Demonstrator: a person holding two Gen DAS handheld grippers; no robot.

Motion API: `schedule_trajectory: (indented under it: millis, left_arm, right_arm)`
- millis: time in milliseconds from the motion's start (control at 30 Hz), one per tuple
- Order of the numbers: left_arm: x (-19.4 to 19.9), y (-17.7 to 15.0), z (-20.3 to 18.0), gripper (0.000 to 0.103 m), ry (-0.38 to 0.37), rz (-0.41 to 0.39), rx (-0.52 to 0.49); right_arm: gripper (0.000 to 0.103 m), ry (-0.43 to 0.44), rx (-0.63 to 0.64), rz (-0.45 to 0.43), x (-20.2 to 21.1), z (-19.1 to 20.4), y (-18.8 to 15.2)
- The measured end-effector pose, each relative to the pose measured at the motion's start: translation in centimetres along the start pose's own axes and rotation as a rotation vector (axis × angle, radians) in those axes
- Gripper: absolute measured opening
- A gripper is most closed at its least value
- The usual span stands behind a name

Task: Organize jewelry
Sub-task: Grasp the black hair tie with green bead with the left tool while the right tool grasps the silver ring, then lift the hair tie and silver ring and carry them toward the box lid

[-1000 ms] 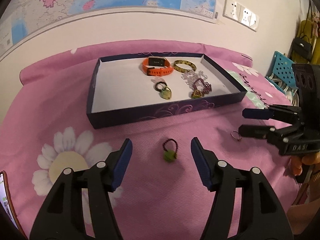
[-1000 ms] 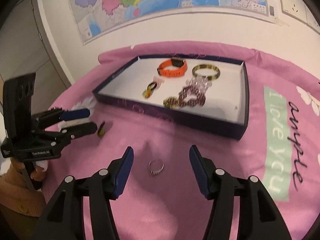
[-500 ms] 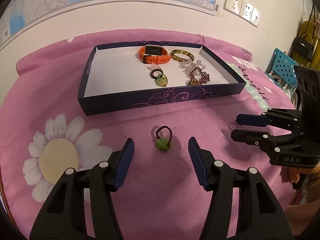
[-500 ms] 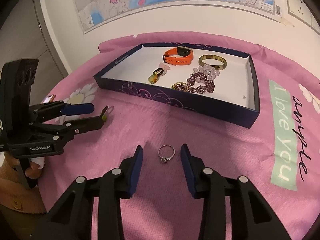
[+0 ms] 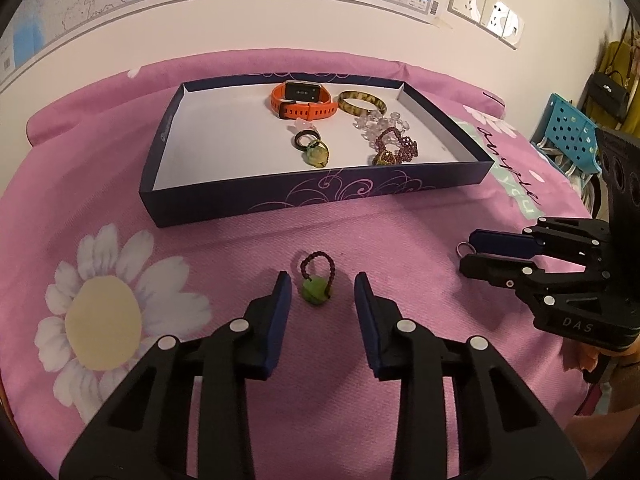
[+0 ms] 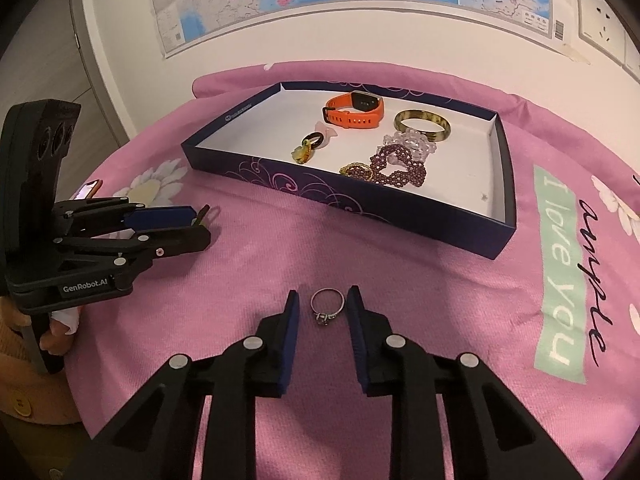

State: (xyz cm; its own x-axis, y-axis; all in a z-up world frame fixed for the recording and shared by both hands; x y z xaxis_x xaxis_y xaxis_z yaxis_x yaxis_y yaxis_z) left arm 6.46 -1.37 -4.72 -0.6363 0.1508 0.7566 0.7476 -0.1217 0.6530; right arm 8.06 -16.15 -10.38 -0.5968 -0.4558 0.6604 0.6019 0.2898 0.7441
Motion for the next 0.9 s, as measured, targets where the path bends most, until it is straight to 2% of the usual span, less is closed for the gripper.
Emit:
schedule_trajectory:
  millis: [67, 267, 900]
  left_arm:
    - [0.0, 0.0, 0.0, 0.03, 0.004, -0.001, -0.001]
    - [-0.1, 0.0, 0.1, 0.016, 0.009, 0.003, 0.008]
    - [1.7, 0.6, -1.2, 0.016, 0.029, -0.046, -0.029]
  right_arm:
    - [0.016, -0.001, 0.001, 0.001, 0.0, 0.0, 0.0]
    - [0.016, 0.003, -0.003, 0.0, 0.1, -0.1, 0.0]
    - [0.015, 0.077, -0.037, -0.063, 1.1, 0.3, 0.8]
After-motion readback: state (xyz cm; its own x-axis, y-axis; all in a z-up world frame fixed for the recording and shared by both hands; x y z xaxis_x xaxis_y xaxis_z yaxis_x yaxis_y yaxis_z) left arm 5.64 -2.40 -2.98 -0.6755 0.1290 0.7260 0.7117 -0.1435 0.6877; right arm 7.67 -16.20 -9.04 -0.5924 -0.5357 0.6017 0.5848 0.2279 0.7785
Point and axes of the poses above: each gripper's, at about its wrist camera, not at the fingertips, and x roughly against the way its jaws point, z to its left, y to its top, the point moved 3 cm from there along -x, roughly the way its jaws point, and after that the axes turned 7 degrees about y, right-handed, at the moved point
